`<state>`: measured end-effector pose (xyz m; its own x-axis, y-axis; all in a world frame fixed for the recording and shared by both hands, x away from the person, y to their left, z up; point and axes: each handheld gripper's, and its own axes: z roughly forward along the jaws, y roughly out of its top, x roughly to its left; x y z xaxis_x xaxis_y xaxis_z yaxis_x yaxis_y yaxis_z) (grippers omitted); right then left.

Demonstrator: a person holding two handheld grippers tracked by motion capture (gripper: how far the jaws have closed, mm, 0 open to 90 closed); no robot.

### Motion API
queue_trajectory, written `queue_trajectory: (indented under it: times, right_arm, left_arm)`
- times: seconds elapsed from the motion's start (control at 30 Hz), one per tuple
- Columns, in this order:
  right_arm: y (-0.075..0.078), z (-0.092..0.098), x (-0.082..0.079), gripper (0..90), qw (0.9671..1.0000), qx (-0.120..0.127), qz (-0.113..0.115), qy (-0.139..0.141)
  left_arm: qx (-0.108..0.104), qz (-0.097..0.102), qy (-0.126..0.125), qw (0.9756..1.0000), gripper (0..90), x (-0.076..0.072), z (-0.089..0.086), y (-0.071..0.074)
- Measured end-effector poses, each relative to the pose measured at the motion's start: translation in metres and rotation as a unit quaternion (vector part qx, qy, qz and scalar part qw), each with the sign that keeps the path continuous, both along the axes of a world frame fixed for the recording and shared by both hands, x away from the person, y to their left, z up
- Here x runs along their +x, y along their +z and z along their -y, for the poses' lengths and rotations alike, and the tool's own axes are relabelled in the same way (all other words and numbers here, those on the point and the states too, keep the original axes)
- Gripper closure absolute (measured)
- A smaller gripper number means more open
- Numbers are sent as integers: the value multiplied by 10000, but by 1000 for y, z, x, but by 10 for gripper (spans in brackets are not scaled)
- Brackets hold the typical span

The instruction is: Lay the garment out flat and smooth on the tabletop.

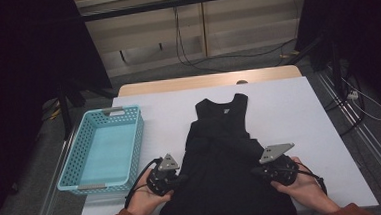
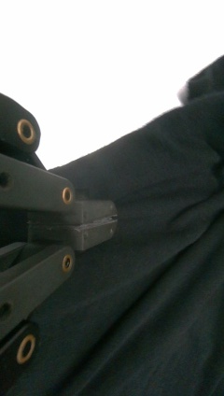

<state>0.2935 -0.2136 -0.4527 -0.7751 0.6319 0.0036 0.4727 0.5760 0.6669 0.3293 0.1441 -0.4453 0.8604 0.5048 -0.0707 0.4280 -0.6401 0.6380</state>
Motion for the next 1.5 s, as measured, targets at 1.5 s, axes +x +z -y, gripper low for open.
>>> queue_trajectory:
  times: [1.5]
  right_arm:
    - [15,18,-67,700,9985,343,-4,425]
  left_arm:
    - [-523,-390,18,9979,795,-59,-33,12]
